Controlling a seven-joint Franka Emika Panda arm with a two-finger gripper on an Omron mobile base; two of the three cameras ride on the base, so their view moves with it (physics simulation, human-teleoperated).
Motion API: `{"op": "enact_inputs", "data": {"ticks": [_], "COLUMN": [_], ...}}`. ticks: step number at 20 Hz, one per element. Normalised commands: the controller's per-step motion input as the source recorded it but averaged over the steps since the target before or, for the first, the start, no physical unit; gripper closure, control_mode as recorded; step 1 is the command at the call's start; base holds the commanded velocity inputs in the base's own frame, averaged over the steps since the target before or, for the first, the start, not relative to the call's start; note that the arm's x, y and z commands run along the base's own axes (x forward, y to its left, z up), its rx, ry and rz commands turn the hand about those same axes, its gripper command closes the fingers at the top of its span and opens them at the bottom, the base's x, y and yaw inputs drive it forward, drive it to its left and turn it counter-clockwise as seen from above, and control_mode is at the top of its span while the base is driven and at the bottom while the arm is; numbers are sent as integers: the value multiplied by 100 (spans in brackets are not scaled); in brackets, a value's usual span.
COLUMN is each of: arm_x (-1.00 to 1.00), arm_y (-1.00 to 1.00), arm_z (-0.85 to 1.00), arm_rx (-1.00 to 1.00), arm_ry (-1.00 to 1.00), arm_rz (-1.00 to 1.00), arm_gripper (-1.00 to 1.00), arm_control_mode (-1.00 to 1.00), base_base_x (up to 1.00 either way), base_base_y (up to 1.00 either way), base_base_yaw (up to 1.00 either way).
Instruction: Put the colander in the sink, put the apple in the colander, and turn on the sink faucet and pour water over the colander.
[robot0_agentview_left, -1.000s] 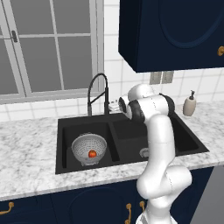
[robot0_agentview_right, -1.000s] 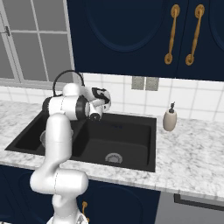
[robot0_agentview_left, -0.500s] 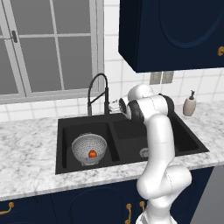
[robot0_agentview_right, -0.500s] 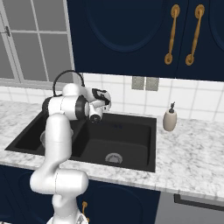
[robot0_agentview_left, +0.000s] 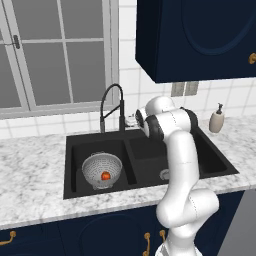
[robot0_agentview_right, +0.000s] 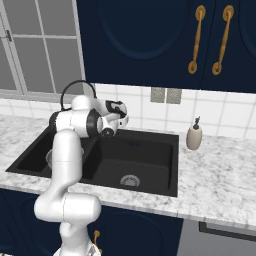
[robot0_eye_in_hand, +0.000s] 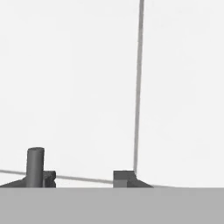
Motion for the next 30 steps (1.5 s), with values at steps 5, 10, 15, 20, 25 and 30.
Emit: {"op": "enact_inputs", "data": {"ticks": [5,10,15,20,25,30], "arm_x": [10,7,3,0,-1,-8], "arm_y": [-56,-66,-75,-83,-92,-95], "arm_z": [-7,-11,-12,-18,-22,-30], "arm_rx": [0,0,0,0,0,0], "arm_ry": [10,9,8,5,7,9], "arm_rz": [-22,-18,-14,-13,-10,-7], "arm_gripper": [100,100,100,100,100,100], "arm_control_mode": [-100,-100,-100,-100,-100,-100], "base_base_x": [0,0,0,0,0,0], "base_base_y": [0,0,0,0,0,0], "base_base_yaw": [0,0,0,0,0,0]}}
